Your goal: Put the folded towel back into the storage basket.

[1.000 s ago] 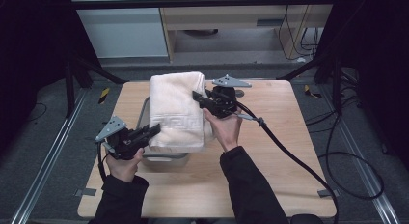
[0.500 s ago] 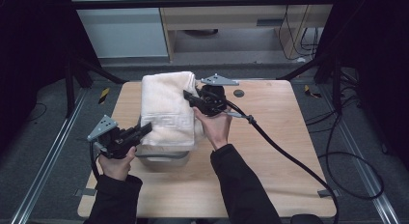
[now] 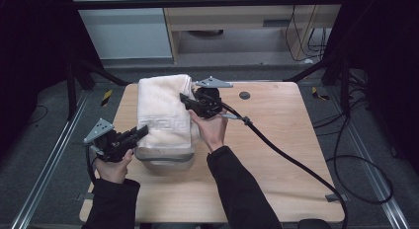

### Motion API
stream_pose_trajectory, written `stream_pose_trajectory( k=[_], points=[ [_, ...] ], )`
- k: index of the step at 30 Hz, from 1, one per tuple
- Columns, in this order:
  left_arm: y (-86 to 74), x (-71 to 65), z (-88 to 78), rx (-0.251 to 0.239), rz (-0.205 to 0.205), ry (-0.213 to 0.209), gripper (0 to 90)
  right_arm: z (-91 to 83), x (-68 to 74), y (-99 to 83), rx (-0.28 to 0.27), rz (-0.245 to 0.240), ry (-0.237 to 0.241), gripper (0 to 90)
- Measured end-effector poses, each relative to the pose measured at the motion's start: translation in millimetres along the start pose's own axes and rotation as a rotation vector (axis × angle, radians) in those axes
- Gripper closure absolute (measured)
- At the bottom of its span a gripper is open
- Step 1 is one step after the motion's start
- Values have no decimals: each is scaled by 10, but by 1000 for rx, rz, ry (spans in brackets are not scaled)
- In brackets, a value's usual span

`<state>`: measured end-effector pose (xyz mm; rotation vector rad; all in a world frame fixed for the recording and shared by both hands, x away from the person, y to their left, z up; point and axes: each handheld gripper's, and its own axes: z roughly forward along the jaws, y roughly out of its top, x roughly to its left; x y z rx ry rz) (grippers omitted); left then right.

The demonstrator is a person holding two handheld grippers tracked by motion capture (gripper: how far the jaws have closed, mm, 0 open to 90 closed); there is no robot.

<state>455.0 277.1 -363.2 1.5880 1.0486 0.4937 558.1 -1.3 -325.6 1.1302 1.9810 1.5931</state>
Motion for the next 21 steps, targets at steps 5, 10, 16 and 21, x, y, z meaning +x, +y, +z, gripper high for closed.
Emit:
stream_pose_trajectory(
  k=[5,10,16,21],
  points=[
    [-23,54,10,8,-6,11,775,66,13,-25,4,0,1,658],
    [-50,105,24,20,-5,23,775,128,16,-59,10,2,2,657],
    [-91,162,59,40,-8,40,775,227,6,-113,25,9,0,658],
    [-128,209,90,58,-13,52,775,308,-3,-179,38,12,-3,658]
  ],
)
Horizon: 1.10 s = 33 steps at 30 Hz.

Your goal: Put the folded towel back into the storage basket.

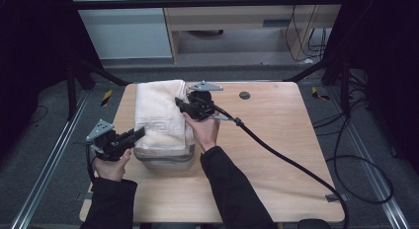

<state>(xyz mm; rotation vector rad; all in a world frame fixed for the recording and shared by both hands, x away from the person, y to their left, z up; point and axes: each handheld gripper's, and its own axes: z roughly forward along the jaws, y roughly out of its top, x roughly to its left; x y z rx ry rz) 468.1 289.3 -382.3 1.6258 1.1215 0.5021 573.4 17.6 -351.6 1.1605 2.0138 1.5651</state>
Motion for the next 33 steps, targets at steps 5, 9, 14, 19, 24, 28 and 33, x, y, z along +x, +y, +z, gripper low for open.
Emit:
stream_pose_trajectory(
  k=[5,9,14,19,24,28,33],
  points=[
    [-33,44,30,16,-1,12,775,79,-11,-59,12,7,-2,657],
    [-61,80,57,33,-7,27,775,116,-12,-91,19,13,-1,657],
    [-93,114,92,50,-13,32,775,197,-25,-159,38,15,-6,657],
    [-123,140,122,66,-16,46,774,251,-30,-212,48,12,-12,656],
    [-147,144,153,82,-9,60,775,297,-47,-270,57,7,-18,654],
    [-173,151,188,96,-6,67,774,328,-75,-321,70,20,-16,654],
    [-208,169,231,115,-3,78,774,367,-86,-372,82,10,-24,652]
  ],
)
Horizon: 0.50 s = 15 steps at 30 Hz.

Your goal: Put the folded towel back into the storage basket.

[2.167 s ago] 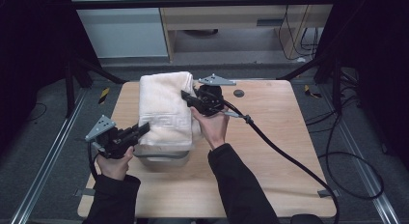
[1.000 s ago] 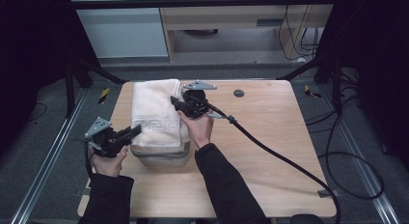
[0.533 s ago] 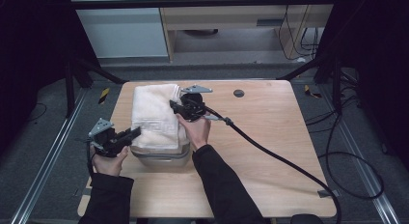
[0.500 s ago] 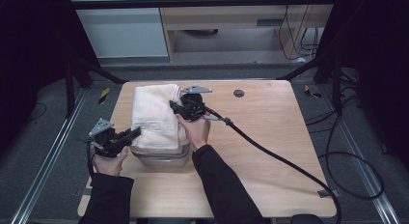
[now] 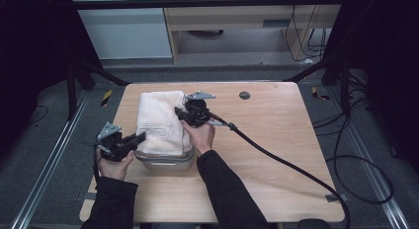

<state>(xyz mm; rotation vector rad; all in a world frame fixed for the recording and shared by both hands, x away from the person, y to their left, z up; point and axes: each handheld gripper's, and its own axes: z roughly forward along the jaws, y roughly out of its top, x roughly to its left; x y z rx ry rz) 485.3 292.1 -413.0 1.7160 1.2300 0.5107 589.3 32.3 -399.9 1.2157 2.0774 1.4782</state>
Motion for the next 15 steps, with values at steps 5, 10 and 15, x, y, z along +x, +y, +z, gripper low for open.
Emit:
stream_pose_trajectory(
  k=[5,10,15],
  points=[
    [-23,11,37,19,7,13,774,47,-1,-61,13,-9,-6,651],
    [-33,7,64,32,15,17,774,66,-33,-102,18,-1,-3,650],
    [-54,1,110,52,22,23,774,88,-62,-163,30,-4,-6,648]
  ],
)
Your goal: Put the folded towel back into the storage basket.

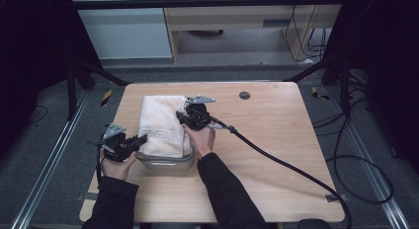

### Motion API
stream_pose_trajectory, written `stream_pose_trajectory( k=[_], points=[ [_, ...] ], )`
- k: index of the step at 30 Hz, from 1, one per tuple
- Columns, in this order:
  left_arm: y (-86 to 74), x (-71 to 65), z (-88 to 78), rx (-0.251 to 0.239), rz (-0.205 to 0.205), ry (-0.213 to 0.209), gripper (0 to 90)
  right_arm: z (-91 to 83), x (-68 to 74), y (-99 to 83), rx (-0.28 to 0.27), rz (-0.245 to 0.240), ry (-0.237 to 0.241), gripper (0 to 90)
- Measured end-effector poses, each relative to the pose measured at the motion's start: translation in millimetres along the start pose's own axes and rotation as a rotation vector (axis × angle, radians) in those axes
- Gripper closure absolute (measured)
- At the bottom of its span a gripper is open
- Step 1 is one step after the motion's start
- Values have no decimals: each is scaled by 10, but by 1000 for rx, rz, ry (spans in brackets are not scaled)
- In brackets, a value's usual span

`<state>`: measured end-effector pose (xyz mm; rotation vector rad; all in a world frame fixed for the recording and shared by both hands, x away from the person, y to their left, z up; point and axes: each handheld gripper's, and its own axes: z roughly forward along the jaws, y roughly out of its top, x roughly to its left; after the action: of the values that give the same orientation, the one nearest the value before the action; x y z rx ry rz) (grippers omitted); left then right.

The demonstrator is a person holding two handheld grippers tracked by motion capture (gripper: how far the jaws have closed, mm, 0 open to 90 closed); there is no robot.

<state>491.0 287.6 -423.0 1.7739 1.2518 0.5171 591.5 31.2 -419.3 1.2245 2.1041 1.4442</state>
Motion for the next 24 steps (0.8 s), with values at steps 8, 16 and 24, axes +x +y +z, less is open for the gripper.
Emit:
stream_pose_trajectory(
  k=[8,16,24],
  points=[
    [-24,-13,61,26,11,12,774,28,-25,-80,23,-21,-13,646],
    [-55,-13,126,54,13,11,773,31,-50,-147,32,-29,-18,642],
    [-53,-13,139,70,16,12,764,48,-57,-198,39,-44,-28,628]
  ],
)
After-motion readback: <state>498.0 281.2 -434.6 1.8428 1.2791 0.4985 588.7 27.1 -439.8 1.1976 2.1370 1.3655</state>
